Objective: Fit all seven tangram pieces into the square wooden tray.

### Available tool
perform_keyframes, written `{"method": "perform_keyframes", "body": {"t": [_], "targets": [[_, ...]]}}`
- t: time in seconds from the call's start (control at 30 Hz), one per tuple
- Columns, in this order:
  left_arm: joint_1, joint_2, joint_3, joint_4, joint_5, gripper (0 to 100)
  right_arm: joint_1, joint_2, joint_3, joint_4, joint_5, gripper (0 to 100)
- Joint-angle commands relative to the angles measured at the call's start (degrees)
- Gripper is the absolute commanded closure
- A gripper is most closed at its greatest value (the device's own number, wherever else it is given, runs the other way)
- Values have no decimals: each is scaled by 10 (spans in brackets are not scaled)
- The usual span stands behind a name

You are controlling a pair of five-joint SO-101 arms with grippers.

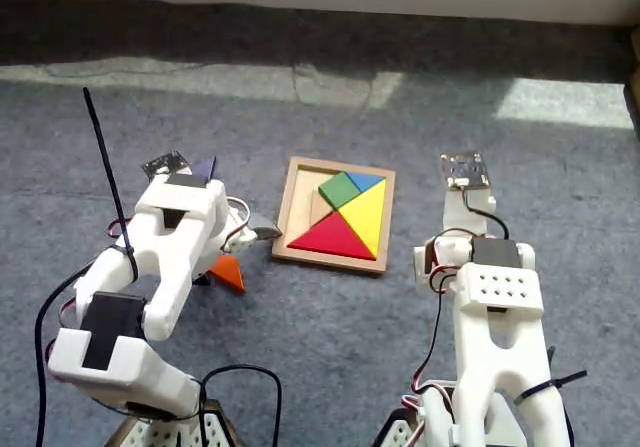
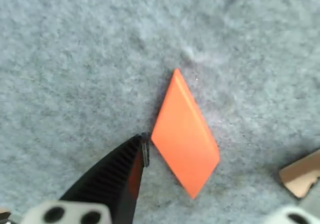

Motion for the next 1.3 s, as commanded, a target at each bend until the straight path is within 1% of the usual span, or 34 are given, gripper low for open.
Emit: {"method": "perform_keyframes", "body": {"t": [0.0,0.27,0.37,0.57,0.7,0.77,0.87,1.03,1.17,1.27], "targets": [[-7,29,-32,-7,8,605,7,-12,-2,-7,0,995],[-4,88,-112,54,4,918,7,-12,-2,-7,0,995],[-3,91,-128,70,4,988,7,-12,-2,-7,0,995],[4,61,-179,132,3,995,7,-13,-2,-7,0,995],[30,15,-199,163,-30,995,7,-13,-2,-7,0,995],[44,-3,-208,162,-46,995,7,-13,-2,-7,0,995],[54,-11,-235,159,-91,995,7,-13,-2,-7,0,995],[69,36,-322,160,-168,995,7,-13,-2,-7,0,995],[83,113,-415,164,-244,995,20,-13,-2,-7,0,995],[97,176,-492,165,-283,995,26,-13,-2,-7,0,995]]}}
